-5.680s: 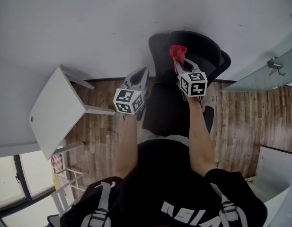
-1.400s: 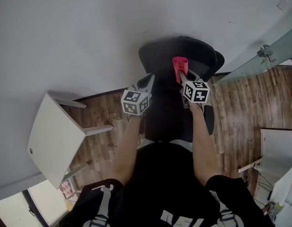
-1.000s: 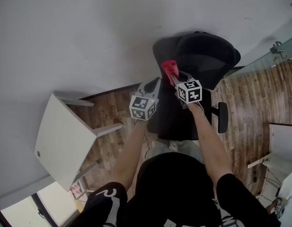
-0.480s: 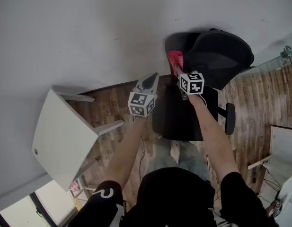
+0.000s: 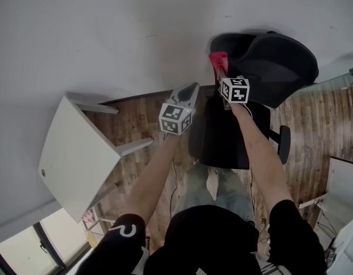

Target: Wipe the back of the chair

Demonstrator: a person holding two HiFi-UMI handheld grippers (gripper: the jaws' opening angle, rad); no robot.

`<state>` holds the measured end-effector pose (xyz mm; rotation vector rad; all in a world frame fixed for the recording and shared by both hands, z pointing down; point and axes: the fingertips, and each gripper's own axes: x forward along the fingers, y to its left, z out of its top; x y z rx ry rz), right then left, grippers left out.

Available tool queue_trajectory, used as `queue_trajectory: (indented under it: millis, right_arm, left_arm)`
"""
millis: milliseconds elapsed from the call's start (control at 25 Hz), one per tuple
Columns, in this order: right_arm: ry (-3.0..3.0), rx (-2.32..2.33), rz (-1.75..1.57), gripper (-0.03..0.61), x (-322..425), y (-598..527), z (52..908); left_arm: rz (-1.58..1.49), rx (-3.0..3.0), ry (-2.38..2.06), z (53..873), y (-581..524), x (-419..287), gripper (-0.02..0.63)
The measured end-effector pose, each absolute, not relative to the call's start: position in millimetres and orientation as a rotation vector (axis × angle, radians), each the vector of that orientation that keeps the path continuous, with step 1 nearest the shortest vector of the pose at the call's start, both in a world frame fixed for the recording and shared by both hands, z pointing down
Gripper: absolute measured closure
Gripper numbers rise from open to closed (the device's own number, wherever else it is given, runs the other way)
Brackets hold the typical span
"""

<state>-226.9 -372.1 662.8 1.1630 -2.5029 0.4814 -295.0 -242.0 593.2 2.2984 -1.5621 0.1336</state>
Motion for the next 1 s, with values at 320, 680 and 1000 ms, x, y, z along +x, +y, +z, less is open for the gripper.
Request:
queue_trajectory:
  millis: [320, 680, 1000]
  right_arm:
    - [-2.466, 1.18, 0.505, 0.512, -212.1, -370.2, 682.1]
    - [-2.441, 1.259, 0.529, 0.512, -155.3, -383.5, 675.9]
    - [-2.425, 1.346, 0.534, 0.512, -95.8, -400.4, 663.9]
  left_arm:
    - [0.154, 2.295, -1.567, 596.1, -240.2, -294.4, 0.589]
    - [0.162, 2.293, -1.525, 598.8, -260.4, -250.0, 0.589]
    - [0.168, 2.304, -1.479, 594.1, -273.3, -206.1, 0.589]
